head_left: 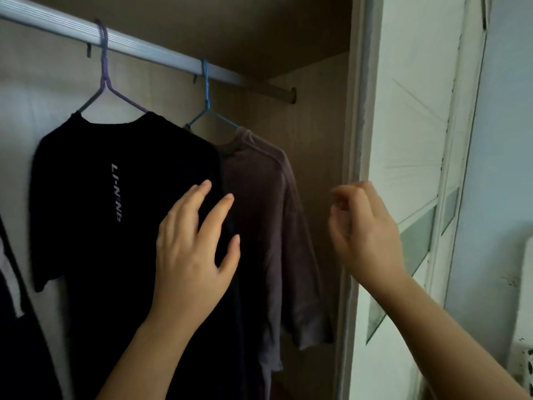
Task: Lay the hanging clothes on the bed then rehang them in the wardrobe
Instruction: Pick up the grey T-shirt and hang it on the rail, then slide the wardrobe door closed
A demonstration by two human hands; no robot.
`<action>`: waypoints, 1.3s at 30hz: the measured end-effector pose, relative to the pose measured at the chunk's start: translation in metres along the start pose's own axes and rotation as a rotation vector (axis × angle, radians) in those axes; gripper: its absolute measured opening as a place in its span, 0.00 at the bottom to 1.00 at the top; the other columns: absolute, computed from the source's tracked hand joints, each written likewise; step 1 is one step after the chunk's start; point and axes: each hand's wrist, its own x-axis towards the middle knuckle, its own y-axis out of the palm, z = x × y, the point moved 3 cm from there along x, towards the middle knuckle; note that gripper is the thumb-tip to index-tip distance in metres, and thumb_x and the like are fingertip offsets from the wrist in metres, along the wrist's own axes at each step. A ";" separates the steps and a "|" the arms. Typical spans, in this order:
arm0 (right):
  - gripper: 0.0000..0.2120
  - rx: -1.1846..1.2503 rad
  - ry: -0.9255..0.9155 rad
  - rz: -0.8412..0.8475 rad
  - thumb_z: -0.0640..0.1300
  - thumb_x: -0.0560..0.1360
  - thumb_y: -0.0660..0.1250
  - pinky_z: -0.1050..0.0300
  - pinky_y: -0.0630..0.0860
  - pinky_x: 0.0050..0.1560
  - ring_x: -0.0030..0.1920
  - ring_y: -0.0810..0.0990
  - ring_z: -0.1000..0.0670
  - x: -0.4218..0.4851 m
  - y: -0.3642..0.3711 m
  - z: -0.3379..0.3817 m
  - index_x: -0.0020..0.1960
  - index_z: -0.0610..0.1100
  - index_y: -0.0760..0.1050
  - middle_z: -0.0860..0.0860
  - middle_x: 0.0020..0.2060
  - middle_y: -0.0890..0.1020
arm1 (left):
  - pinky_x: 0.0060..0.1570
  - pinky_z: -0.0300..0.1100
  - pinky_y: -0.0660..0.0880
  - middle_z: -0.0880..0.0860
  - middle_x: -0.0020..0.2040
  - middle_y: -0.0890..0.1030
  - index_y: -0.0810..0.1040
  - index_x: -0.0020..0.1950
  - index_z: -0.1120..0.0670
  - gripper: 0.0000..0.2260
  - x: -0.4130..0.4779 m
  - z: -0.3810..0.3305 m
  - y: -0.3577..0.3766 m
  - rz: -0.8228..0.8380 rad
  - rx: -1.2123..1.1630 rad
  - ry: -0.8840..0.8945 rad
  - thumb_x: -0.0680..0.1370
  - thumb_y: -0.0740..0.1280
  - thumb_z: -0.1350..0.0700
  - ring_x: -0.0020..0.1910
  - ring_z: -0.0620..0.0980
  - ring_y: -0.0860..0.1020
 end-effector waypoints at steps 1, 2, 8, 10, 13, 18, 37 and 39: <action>0.10 -0.008 0.026 -0.044 0.39 0.73 0.63 0.56 0.74 0.35 0.42 0.76 0.47 -0.007 -0.005 -0.007 0.54 0.41 0.68 0.43 0.45 0.76 | 0.61 0.54 0.69 0.59 0.68 0.68 0.67 0.66 0.54 0.22 -0.005 -0.004 0.000 0.001 0.000 -0.045 0.73 0.64 0.53 0.66 0.58 0.67; 0.11 0.009 0.084 -0.070 0.39 0.73 0.64 0.56 0.73 0.36 0.42 0.76 0.47 -0.014 -0.008 -0.016 0.54 0.40 0.68 0.42 0.46 0.76 | 0.61 0.55 0.69 0.59 0.68 0.67 0.66 0.67 0.54 0.23 -0.010 -0.008 0.001 0.008 -0.002 -0.101 0.73 0.63 0.52 0.66 0.58 0.67; 0.28 0.191 0.469 0.126 0.61 0.70 0.64 0.61 0.69 0.38 0.44 0.72 0.52 -0.057 0.003 -0.060 0.59 0.41 0.67 0.51 0.48 0.69 | 0.61 0.56 0.68 0.58 0.70 0.65 0.60 0.70 0.52 0.29 -0.043 -0.030 0.029 0.156 -0.026 -0.359 0.71 0.62 0.46 0.67 0.57 0.65; 0.35 0.230 0.507 0.221 0.67 0.66 0.58 0.58 0.69 0.39 0.45 0.74 0.50 -0.066 0.008 -0.066 0.60 0.42 0.65 0.48 0.49 0.73 | 0.61 0.55 0.67 0.58 0.70 0.65 0.60 0.70 0.52 0.31 -0.053 -0.037 0.037 0.182 -0.043 -0.439 0.71 0.68 0.48 0.67 0.57 0.65; 0.35 0.240 0.484 0.269 0.68 0.65 0.56 0.57 0.68 0.38 0.43 0.76 0.47 -0.072 0.012 -0.069 0.60 0.42 0.64 0.46 0.47 0.76 | 0.64 0.55 0.67 0.56 0.70 0.64 0.61 0.71 0.53 0.33 -0.069 -0.045 0.044 0.213 -0.075 -0.554 0.70 0.71 0.52 0.69 0.55 0.64; 0.26 0.212 0.457 0.239 0.59 0.69 0.65 0.65 0.61 0.28 0.28 0.69 0.51 -0.072 0.016 -0.072 0.54 0.40 0.65 0.55 0.28 0.68 | 0.63 0.41 0.67 0.51 0.67 0.66 0.62 0.70 0.55 0.30 -0.092 -0.049 0.043 0.192 -0.161 -0.693 0.72 0.70 0.56 0.65 0.47 0.66; 0.34 0.372 0.459 0.221 0.67 0.65 0.60 0.57 0.62 0.31 0.32 0.73 0.47 -0.083 0.002 -0.013 0.56 0.40 0.65 0.57 0.30 0.67 | 0.49 0.18 0.64 0.47 0.52 0.77 0.75 0.57 0.55 0.11 -0.151 -0.048 -0.028 0.171 -0.191 -0.758 0.75 0.64 0.60 0.51 0.27 0.71; 0.35 0.378 0.438 0.218 0.68 0.64 0.57 0.58 0.61 0.29 0.32 0.73 0.47 -0.084 0.000 0.005 0.56 0.40 0.65 0.56 0.30 0.67 | 0.51 0.19 0.65 0.49 0.52 0.78 0.75 0.56 0.54 0.10 -0.154 -0.044 -0.046 0.162 -0.172 -0.740 0.75 0.65 0.60 0.53 0.32 0.73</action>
